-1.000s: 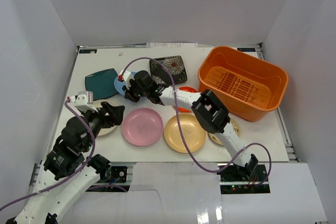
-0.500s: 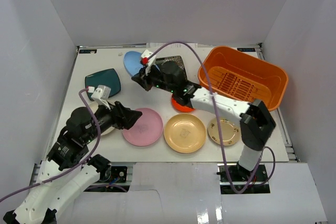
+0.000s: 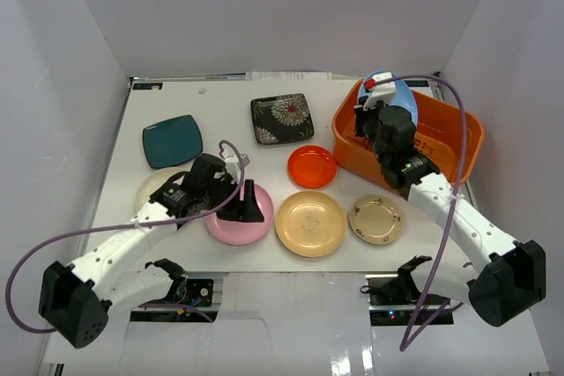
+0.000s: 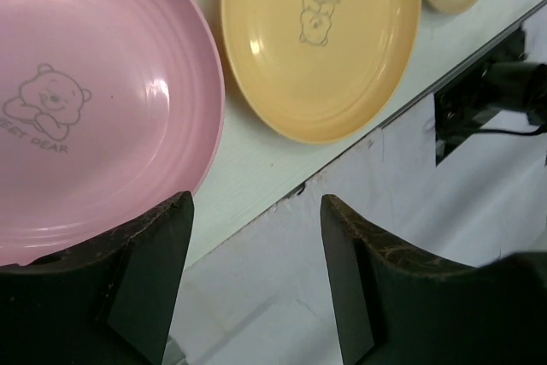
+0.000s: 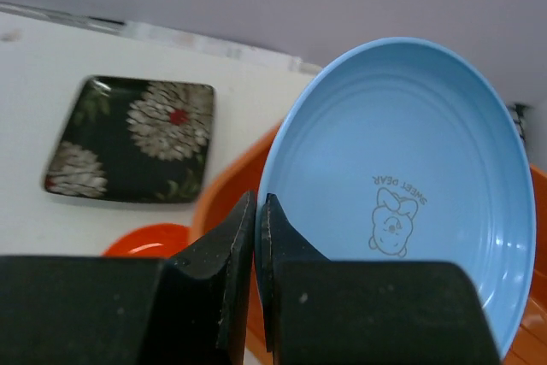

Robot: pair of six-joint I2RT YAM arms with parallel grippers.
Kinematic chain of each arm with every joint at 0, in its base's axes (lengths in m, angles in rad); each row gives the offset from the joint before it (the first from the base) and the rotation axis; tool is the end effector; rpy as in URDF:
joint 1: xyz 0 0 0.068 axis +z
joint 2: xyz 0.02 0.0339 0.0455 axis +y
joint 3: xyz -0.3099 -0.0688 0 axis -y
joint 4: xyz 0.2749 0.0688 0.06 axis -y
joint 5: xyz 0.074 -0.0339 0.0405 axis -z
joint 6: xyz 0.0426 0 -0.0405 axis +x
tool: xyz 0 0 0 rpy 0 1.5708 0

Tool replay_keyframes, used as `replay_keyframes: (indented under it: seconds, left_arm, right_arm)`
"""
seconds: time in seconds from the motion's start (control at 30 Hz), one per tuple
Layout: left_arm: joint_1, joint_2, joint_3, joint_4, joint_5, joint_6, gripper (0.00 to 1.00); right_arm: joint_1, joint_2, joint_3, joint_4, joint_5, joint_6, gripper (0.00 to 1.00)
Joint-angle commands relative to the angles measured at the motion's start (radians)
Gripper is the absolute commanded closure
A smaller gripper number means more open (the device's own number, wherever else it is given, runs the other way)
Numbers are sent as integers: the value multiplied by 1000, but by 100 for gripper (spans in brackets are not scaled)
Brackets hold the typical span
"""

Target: Place the plates into the plastic bin on the countertop

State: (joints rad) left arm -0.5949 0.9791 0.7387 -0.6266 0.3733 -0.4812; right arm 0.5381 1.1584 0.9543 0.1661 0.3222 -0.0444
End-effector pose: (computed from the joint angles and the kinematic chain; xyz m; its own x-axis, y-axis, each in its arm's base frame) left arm 0.1586 -0.1261 0.2769 -0.8917 0.0830 -0.4449 0.3436 0.7641 -0.5460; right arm 0.2572 0.1378 0.3961 -0.0231 -0.0628 -0.9978 -0.2157 0.9748 -0.0564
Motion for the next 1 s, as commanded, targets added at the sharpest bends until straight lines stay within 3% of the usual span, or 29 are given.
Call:
replay_keyframes:
  seconds: [0.0, 0.1, 0.27, 0.4, 0.47, 0.5, 0.53, 0.57, 0.63, 0.87, 0.97]
  left_arm:
    - [-23, 113, 83, -53, 50, 75, 28]
    - [-48, 220, 151, -140, -10, 125, 27]
    - [-126, 308, 180, -211, -83, 130, 27]
    - [-187, 374, 182, -226, -181, 118, 27]
    - [-221, 420, 202, -232, -235, 113, 27]
    - [-235, 447, 214, -231, -261, 109, 27]
    - [-241, 448, 220, -231, -273, 107, 27]
    - [-247, 473, 226, -231, -287, 108, 27]
    - [-262, 513, 241, -226, -336, 112, 26]
    - [-296, 586, 223, -177, -402, 122, 28]
    - [-301, 592, 203, -165, -422, 116, 38]
  right_arm:
    - [-76, 29, -19, -66, 54, 9, 92]
    - [-139, 78, -20, -94, 55, 12, 92]
    - [-277, 185, -8, -97, -92, 89, 92]
    - [-296, 273, 20, -119, -115, 121, 90]
    - [-296, 296, 35, -135, -127, 141, 74]
    - [-296, 296, 43, -138, -147, 156, 54]
    - [-296, 291, 46, -145, -166, 156, 53]
    - [-296, 272, 47, -151, -187, 169, 40]
    - [-277, 223, 38, -154, -241, 187, 29]
    - [-153, -31, -113, -136, -276, 241, 30]
    - [-75, -164, -260, -128, -253, 323, 31]
